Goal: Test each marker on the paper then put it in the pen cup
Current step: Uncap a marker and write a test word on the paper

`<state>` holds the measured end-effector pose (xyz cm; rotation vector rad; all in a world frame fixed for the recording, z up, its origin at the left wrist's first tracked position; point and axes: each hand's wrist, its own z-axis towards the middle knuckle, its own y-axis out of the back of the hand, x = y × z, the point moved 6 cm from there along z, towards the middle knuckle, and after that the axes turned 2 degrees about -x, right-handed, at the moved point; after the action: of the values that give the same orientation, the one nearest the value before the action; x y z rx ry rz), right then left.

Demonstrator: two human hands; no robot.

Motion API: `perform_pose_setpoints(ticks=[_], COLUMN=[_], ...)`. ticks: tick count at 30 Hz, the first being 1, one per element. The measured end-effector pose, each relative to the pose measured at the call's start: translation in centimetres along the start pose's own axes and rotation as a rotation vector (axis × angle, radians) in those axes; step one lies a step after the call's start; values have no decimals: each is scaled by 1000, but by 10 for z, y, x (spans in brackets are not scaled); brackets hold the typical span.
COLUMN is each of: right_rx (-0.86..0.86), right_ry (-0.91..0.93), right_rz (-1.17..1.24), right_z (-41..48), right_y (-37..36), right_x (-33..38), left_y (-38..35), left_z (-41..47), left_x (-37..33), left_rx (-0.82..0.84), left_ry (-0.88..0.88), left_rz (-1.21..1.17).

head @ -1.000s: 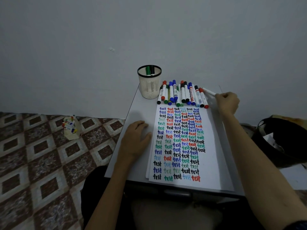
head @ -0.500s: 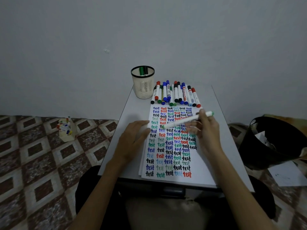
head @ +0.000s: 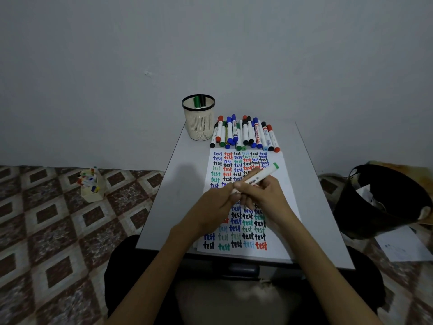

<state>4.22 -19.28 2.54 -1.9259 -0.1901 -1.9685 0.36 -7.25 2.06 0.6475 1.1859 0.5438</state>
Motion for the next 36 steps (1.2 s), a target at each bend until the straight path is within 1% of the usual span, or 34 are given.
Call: perform_pose_setpoints(ticks=[4,6,8,10,13,16,20,24,26,28,32,36], right_rx=[46,83,82,20,-143,-194,-122,-125,-128,-149,-247,-261], right_ry=[11,22,27,42,46,27,11,22,36,45,61,73], right_rz=[31,22,19,90,247,297,215,138,115,86,27,-64], right_z=[1,1,1,3,6,1,-6,-8,-10,-14,-17,-16], right_y=[2,3,6,15,40,59,63,65,64,63,68,71], right_x=[7,11,13,15,14,6,-4,-6,-5,-2,-7,-12], left_y=[-2,-1,2,8,23,31,24,30,33,34,34,33], left_z=[-1,-2,-2,-2,-5,-13,-23,-27,-29,-30,-30,-30], left_x=[2,3,0,3,23,50,65,65,64,64,64,64], left_rx=[-102,-117,-121,-134,-200,-232,-227,-283,-315,-325,-316,-285], left_ry=[-22,-43,-77,-75,-52,-40,-52,-22,-8,-2,10,22], left_rz=[-37,-56,-19,46,123,225,278,125,91,87,99,119])
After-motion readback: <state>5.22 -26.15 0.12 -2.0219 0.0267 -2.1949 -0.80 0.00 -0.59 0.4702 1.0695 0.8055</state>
